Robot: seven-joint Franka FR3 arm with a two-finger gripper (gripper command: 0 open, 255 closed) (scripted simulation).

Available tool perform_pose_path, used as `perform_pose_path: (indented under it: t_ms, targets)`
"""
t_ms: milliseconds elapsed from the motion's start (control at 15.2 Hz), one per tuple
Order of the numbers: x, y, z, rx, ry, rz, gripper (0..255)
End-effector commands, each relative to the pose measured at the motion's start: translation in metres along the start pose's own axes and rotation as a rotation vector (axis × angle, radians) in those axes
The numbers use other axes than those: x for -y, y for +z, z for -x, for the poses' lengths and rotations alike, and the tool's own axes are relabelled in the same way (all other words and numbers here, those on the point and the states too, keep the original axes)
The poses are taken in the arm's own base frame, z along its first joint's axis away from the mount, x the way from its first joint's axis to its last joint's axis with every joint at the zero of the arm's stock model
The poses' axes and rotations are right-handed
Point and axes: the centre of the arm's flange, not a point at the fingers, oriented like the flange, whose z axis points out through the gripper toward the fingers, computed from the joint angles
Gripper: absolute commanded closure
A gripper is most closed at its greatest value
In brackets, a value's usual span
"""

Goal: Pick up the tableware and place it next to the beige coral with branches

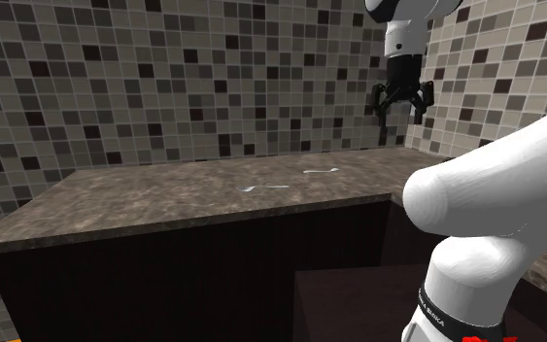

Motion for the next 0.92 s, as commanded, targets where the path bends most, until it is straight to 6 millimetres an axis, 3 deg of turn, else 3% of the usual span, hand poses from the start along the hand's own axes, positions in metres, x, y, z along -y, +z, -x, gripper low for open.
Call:
perform_pose_path:
  t_ms: [0,858]
  targets:
    - [0.000,0.000,0.000,0.000,0.000,0.000,0]
    - [0.133,0.065,-0.073,-0.082,-0.053,-0.007,0]
